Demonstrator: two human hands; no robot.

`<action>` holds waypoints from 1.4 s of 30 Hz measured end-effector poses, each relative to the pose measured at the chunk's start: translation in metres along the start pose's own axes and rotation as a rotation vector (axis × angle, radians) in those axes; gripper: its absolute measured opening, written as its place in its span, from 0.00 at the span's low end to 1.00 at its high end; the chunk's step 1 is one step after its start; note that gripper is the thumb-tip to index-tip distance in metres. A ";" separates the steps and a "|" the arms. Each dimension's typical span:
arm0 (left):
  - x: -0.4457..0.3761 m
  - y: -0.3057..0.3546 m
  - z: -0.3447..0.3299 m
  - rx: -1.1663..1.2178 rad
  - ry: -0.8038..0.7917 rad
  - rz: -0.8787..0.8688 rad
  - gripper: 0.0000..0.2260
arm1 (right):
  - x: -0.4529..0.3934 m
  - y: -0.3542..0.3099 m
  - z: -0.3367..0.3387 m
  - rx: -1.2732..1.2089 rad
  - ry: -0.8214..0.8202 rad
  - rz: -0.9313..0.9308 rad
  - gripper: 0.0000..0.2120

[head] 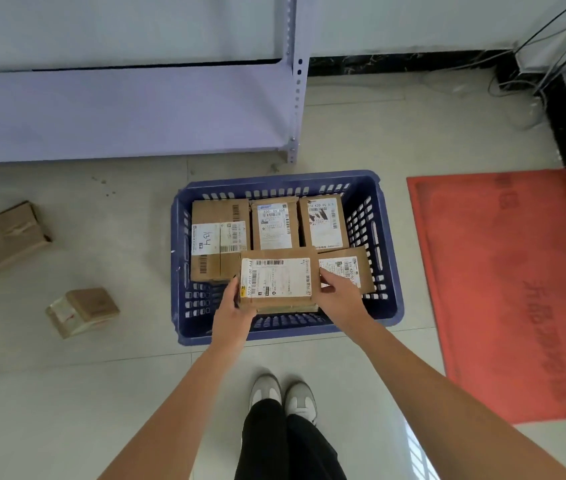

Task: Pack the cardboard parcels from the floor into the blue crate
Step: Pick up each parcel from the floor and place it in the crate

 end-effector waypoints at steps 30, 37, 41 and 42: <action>-0.045 -0.058 -0.049 -0.246 -0.071 0.152 0.19 | -0.047 0.084 -0.064 0.558 -0.061 -0.217 0.16; -0.061 -0.064 -0.064 -0.204 -0.149 0.193 0.20 | -0.055 0.084 -0.072 0.638 -0.090 -0.204 0.26; -0.074 -0.074 -0.070 -0.218 -0.158 0.200 0.18 | -0.055 0.084 -0.090 0.741 -0.125 -0.132 0.37; -0.077 -0.076 -0.072 -0.215 -0.159 0.214 0.18 | -0.057 0.084 -0.093 0.776 -0.115 -0.126 0.36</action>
Point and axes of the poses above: each hand's wrist, its own x-axis away from the middle knuckle, its own z-axis out of the back of the hand, y = z × x, the point moved 9 cm from there along -x, towards the middle knuckle, and after that the axes turned 11 degrees about y, right-handed, at the moved point
